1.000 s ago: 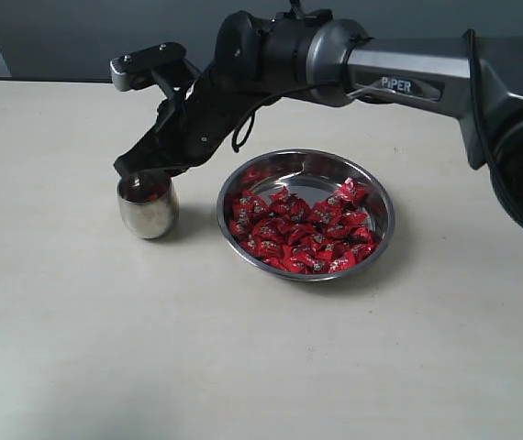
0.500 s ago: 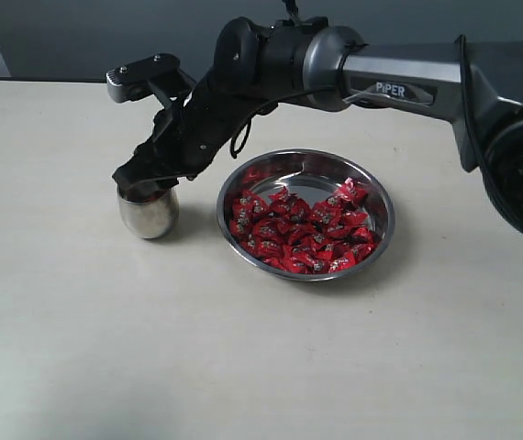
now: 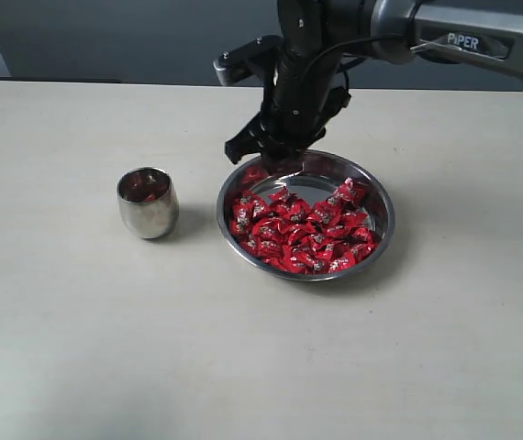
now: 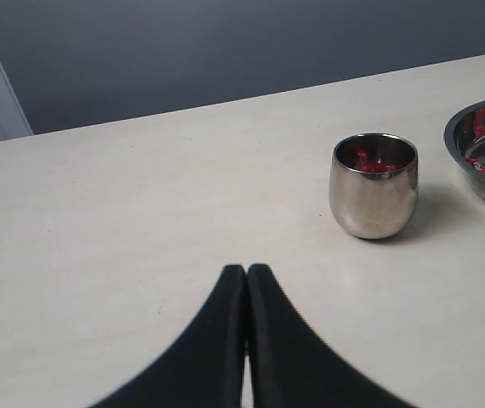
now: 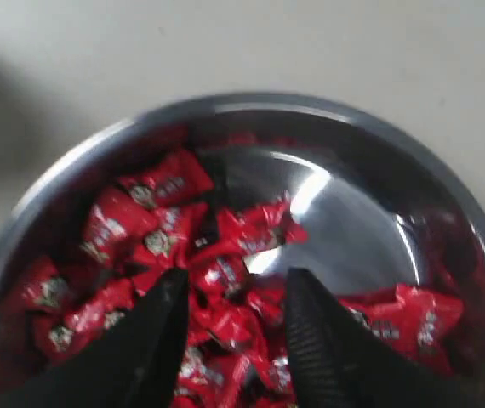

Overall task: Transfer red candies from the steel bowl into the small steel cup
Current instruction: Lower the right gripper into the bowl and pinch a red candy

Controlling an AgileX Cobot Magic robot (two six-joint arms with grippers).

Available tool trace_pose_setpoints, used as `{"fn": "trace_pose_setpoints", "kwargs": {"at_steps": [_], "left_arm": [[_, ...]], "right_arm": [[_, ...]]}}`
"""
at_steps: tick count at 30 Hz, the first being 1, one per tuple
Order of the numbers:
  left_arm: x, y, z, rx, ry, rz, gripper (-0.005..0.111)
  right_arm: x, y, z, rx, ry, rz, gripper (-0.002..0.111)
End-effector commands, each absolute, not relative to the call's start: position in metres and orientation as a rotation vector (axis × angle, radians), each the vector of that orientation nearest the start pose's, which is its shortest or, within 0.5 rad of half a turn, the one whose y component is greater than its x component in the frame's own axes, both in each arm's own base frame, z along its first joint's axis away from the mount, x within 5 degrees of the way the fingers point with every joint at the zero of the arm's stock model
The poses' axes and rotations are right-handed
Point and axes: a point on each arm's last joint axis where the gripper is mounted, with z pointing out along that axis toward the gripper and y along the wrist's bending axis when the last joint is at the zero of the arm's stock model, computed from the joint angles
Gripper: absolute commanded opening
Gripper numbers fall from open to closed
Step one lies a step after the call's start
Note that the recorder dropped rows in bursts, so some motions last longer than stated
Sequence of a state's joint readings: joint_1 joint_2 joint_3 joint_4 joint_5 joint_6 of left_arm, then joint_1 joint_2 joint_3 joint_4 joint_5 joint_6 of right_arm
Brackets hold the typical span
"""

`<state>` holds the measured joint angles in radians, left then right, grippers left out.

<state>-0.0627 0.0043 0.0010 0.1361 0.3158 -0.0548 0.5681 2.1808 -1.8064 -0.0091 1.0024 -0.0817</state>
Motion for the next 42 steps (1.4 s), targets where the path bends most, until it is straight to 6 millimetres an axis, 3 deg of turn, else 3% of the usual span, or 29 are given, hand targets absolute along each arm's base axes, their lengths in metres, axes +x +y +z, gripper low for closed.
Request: {"fn": "trace_pose_setpoints", "kwargs": {"at_steps": [1,14,42], "left_arm": [[0.054,0.000,0.186,0.098,1.787,0.034,0.000],[0.054,0.000,0.186,0.098,1.787,0.034,0.000],[0.054,0.000,0.186,0.098,1.787,0.034,0.000]], "right_arm": [[0.393,0.235,0.182,-0.941,2.834,0.012,0.047],[0.391,0.237,0.158,-0.948,2.930,0.037,0.045],[0.386,0.242,0.157,-0.934,2.978,0.133,0.045]]}}
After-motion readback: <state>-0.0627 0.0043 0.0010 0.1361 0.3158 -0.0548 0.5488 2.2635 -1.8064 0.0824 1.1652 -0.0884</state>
